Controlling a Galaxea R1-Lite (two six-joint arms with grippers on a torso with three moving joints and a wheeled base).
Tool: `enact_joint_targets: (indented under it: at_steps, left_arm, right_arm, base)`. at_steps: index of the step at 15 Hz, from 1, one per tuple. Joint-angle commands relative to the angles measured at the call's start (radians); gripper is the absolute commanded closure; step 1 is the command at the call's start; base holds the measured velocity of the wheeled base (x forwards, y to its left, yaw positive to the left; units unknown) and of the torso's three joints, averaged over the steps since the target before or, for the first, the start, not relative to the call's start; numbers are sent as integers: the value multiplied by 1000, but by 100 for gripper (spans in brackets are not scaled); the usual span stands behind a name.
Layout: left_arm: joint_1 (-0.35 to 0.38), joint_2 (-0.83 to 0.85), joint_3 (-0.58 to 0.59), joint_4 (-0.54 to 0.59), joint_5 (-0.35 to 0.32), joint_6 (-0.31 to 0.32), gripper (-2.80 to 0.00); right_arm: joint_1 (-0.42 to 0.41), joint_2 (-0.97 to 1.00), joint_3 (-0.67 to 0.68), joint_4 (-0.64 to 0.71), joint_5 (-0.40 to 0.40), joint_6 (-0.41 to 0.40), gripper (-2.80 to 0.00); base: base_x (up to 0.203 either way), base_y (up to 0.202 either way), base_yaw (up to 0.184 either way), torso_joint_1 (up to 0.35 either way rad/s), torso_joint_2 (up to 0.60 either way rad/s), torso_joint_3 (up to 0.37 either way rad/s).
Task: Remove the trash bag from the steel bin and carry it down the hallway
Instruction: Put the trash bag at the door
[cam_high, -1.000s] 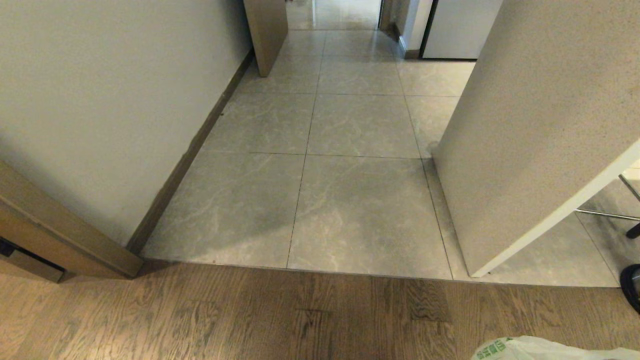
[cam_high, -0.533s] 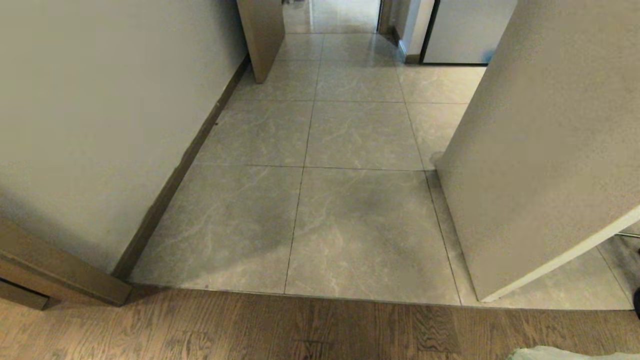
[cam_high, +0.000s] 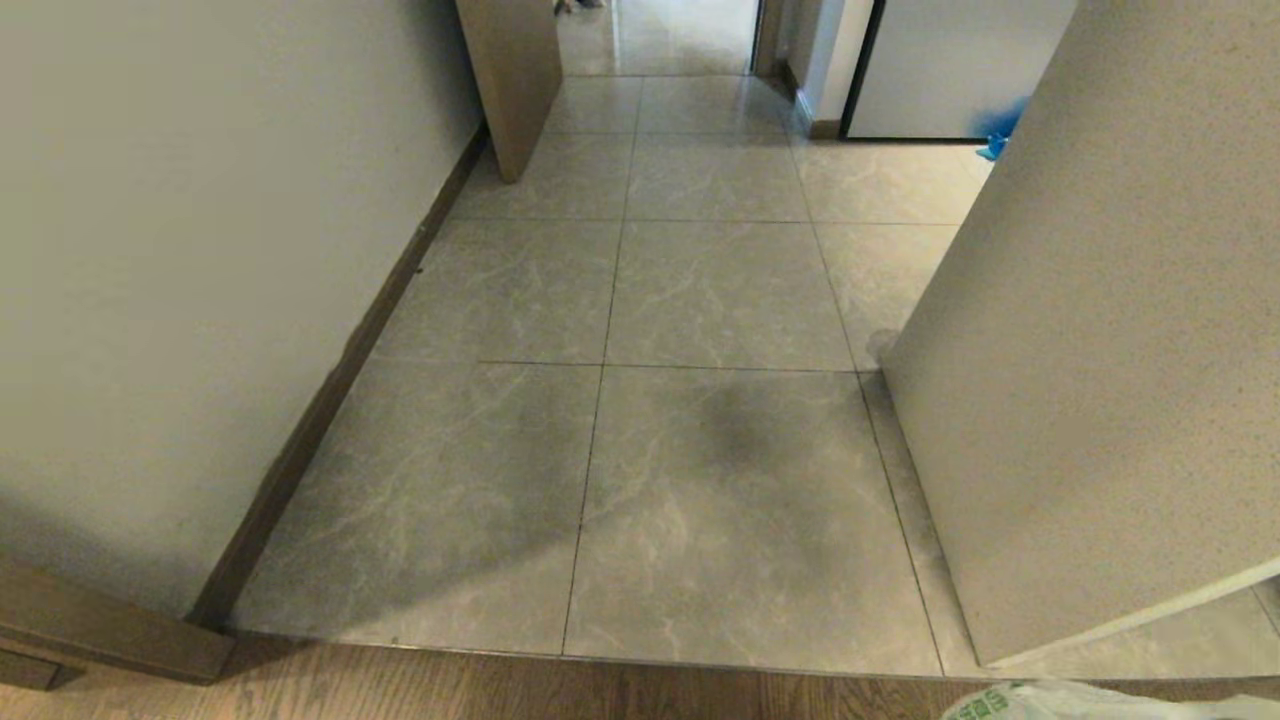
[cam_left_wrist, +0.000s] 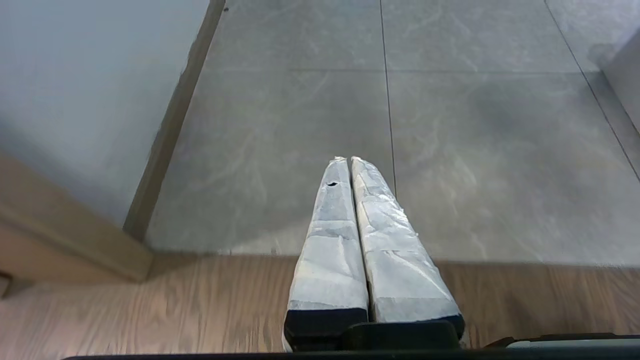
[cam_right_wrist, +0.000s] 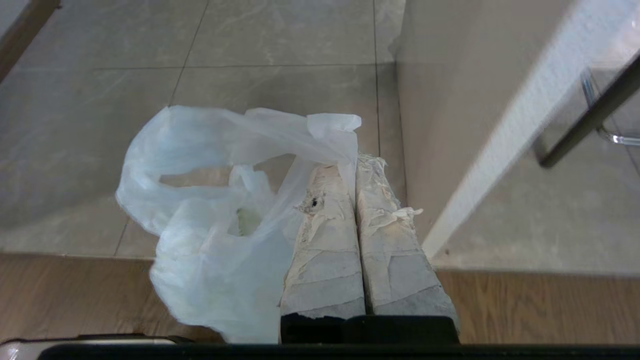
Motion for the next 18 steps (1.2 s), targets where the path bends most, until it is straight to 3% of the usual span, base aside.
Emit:
enact_joint_targets:
  at_steps: [1,18]
  left_arm:
    - [0,0,0,0,0,0,0]
    - [0,0,0,-2,0,2,0]
  right_arm:
    - [0,1,0,-1,0,1,0]
    - [0,1,0,-1,0,1,0]
  base:
    - [181,0,-2,7,2,-2]
    - [182,0,-2,2,2,4]
